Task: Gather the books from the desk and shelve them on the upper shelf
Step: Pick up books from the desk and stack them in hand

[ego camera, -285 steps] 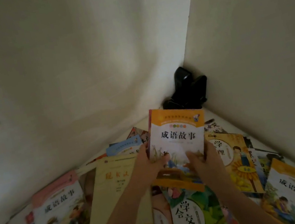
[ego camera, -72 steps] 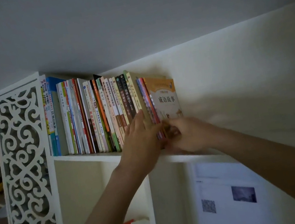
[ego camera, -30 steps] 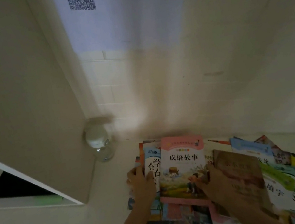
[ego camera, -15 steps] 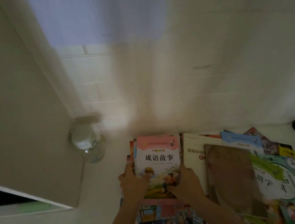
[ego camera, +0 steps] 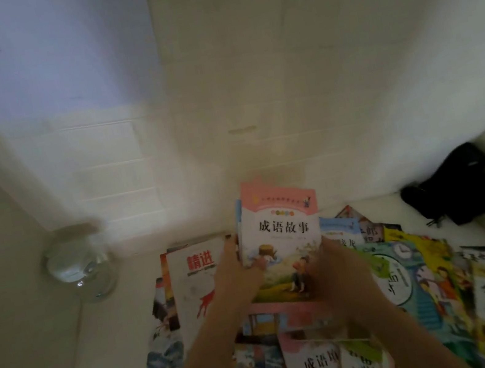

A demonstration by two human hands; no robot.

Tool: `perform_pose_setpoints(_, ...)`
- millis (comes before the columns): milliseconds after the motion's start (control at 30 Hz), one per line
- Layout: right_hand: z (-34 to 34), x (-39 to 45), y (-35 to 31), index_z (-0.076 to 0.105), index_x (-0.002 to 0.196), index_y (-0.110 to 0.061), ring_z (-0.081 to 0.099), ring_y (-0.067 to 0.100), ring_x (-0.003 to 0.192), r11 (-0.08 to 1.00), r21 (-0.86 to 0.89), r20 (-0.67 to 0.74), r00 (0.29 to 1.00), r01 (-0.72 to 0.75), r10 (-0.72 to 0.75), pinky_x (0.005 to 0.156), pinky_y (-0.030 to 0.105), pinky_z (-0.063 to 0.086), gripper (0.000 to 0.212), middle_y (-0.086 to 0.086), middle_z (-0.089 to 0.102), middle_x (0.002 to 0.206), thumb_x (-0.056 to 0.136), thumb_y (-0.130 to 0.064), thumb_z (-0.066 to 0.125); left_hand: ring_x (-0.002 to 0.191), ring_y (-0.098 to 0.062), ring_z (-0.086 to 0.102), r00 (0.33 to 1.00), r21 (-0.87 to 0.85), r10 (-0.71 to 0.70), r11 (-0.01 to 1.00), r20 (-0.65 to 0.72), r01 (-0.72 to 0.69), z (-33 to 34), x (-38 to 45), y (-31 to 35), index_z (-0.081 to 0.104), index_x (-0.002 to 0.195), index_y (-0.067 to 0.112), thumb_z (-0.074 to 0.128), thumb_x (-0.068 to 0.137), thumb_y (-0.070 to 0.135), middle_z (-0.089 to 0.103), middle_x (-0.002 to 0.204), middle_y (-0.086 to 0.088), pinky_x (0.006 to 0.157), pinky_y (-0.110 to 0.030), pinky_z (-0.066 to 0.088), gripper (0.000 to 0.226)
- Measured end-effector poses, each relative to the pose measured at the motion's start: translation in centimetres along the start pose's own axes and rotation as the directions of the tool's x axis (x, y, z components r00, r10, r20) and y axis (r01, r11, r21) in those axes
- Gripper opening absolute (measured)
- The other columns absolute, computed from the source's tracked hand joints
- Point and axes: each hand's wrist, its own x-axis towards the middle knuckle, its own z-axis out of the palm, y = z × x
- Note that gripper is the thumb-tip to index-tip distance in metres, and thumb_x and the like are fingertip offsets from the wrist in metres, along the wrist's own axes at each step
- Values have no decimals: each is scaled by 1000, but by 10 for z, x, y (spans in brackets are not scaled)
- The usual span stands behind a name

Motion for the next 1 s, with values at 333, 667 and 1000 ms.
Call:
perform_pose_setpoints(333,-78,30,94,59,107,-18,63,21,85,815,-544,-133,980,-199,150,71,34,53,30,6,68,97,84,-31,72,129,-30,30,964,559,-232,820,131,122,119,20,-77,21,146,13,54,90,28,21,146,-10,106,-36,32,67)
perform_pose_setpoints(667,-39,52,83,30,66,-22,35,11,58,829,-487,-163,961,-275,224,52,22,30,48,-4,33,66,82,-23,75,100,-22,60,951,187,-281,935,-126,301,90,37,-80,50,115,17,75,77,33,58,108,0,80,-35,55,47)
perform_pose_setpoints(1000,2,57,88,23,151,-14,56,12,87,786,-603,-36,989,-136,143,61,13,42,74,0,60,111,91,-31,63,92,-20,61,942,282,-326,900,-76,334,55,77,-86,45,126,12,77,72,24,58,116,-6,72,-30,55,63)
